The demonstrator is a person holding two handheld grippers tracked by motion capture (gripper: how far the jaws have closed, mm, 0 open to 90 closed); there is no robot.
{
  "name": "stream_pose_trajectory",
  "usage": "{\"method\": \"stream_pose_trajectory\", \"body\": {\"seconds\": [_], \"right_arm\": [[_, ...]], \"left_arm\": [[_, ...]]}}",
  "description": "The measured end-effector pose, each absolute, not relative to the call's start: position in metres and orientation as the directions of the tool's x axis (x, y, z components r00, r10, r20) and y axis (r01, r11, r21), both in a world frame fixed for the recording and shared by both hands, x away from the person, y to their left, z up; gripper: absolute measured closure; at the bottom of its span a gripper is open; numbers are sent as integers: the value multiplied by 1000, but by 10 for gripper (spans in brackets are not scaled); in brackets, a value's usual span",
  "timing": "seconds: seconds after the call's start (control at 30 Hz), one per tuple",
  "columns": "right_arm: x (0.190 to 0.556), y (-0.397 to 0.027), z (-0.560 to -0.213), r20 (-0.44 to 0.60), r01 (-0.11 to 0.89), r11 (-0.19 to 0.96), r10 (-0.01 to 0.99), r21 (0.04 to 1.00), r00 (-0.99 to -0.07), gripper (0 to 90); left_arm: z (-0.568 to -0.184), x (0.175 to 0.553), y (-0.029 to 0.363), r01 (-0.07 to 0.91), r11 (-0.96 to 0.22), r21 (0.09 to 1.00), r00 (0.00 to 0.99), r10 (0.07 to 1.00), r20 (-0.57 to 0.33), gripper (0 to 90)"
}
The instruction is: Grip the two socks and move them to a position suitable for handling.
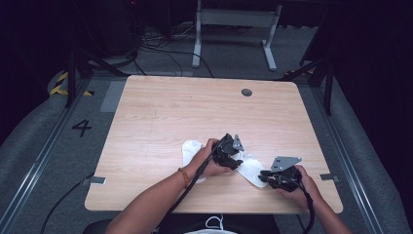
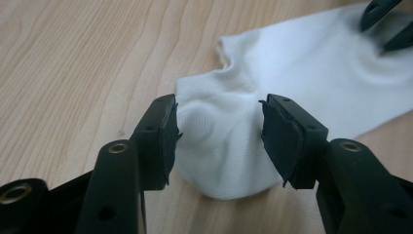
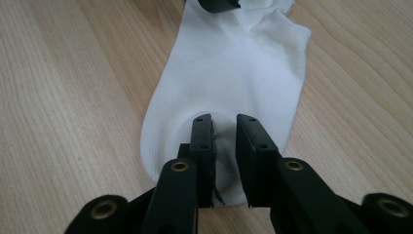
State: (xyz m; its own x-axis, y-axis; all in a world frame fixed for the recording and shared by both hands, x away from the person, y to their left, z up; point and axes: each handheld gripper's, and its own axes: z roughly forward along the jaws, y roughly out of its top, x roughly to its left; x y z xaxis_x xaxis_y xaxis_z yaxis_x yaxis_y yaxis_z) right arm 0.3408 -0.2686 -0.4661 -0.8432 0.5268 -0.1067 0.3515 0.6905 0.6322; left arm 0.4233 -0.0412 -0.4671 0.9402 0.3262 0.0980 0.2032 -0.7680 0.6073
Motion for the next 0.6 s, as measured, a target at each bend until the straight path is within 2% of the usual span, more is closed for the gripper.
{"method": "stream_pose_trajectory", "body": {"seconds": [0.4,0.57,0.6], "right_arm": [[324,-277,-464,-62,372,696,512,613,-857,735],[317,-282,-460,-79,364,694,517,621,-852,674],[314,-284,-457,-77,342,684,503,645,-861,650]], "left_arm": [[-465,429,-42,188,-790,583,946,305,108,478],[-465,431,-42,198,-790,580,947,307,94,470],[-462,430,-44,186,-800,570,941,312,131,460]]}}
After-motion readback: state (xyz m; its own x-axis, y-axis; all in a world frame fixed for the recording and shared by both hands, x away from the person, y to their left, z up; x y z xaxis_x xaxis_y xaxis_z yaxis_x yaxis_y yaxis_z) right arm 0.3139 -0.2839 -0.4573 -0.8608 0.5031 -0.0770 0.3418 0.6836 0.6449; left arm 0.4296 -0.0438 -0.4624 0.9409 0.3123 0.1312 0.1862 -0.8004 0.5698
